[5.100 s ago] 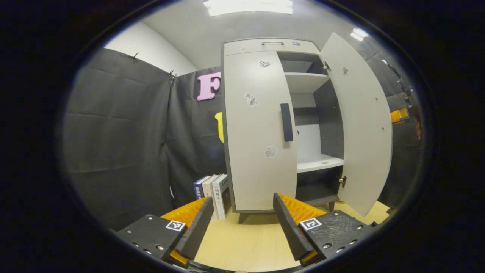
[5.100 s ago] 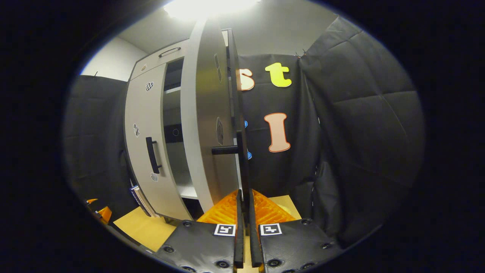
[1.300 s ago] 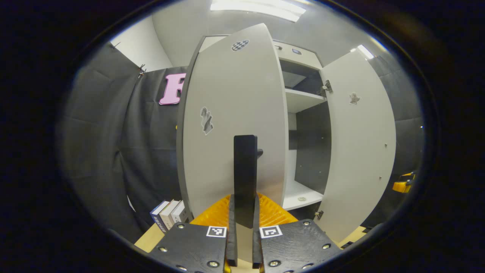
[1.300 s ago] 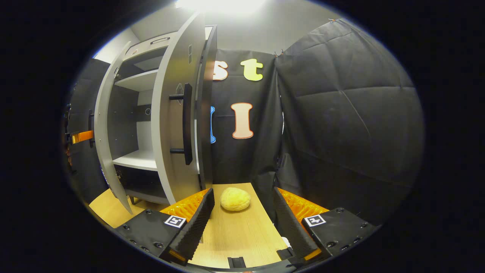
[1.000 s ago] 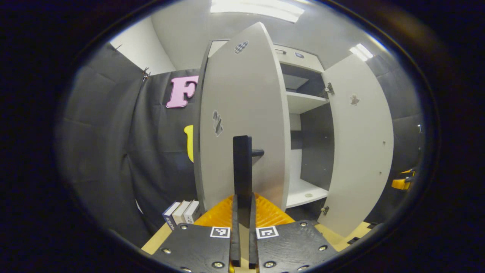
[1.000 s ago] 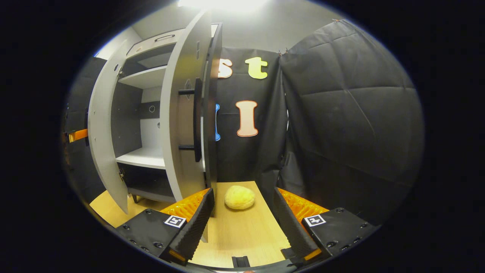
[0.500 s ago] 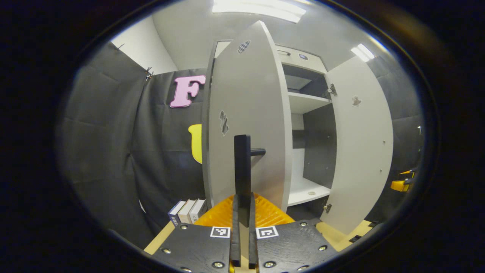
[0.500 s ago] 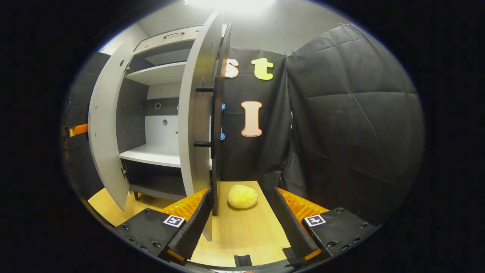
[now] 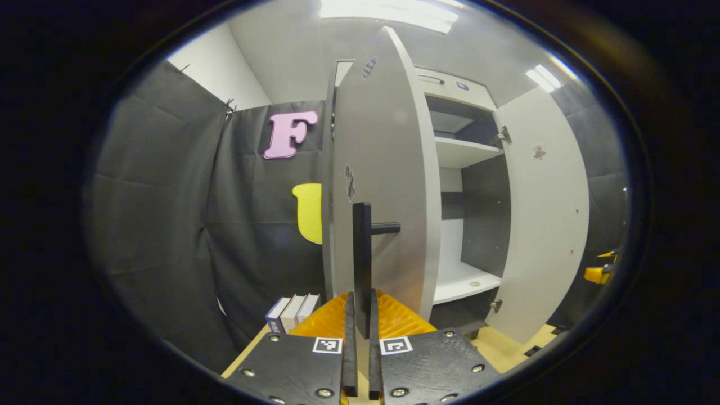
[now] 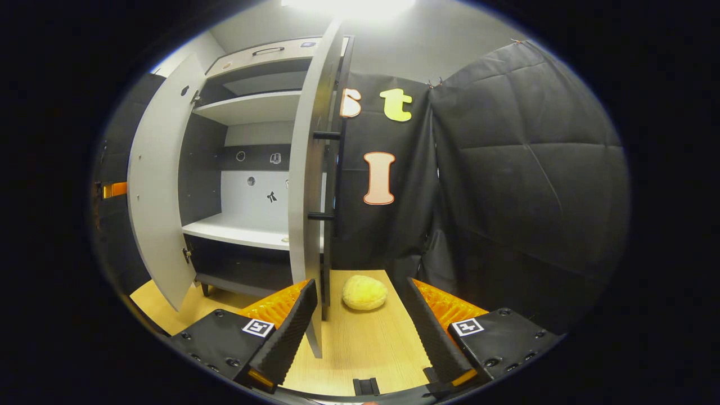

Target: Open the right door of the double-door shoe cabinet with the right hand, and open the left door with the left hand.

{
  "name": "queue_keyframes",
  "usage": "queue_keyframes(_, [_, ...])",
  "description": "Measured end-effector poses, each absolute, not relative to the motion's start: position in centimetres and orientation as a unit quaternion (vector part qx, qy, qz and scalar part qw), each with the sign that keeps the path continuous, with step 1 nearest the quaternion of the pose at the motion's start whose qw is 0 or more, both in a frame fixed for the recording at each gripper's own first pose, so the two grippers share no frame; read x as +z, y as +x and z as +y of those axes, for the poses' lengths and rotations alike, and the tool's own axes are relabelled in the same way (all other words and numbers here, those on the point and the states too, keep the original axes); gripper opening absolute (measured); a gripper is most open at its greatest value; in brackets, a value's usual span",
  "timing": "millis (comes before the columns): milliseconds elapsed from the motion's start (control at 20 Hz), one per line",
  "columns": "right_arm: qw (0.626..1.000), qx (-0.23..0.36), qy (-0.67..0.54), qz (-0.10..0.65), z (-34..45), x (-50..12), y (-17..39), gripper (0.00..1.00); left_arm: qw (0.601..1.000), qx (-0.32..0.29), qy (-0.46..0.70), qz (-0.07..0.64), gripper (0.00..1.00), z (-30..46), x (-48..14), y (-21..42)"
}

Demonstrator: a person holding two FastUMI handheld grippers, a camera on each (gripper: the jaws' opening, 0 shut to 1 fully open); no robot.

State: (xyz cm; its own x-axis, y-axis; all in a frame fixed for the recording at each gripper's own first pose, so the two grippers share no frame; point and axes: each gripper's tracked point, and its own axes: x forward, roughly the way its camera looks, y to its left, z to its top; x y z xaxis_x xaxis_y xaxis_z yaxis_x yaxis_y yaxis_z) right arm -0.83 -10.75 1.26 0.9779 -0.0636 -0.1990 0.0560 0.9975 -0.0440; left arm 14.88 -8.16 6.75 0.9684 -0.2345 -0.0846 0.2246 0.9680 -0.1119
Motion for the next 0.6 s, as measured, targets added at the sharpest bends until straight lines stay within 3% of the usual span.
queue_keyframes(400, [0.995,-0.033,-0.012,0.098,-9.8,1.5,-1.1,0.99,0.997,-0.041,-0.055,0.041,0.08,-3.1,6.4,16.0])
queue_keyframes(500, [0.995,-0.033,-0.012,0.095,-9.8,1.7,-1.0,0.99,0.992,-0.062,-0.098,0.043,0.00,-2.7,6.2,15.9])
queue_keyframes(600, [0.995,-0.033,-0.011,0.091,-9.7,1.9,-1.2,0.99,0.991,-0.060,-0.111,0.042,0.02,-2.5,6.2,15.9])
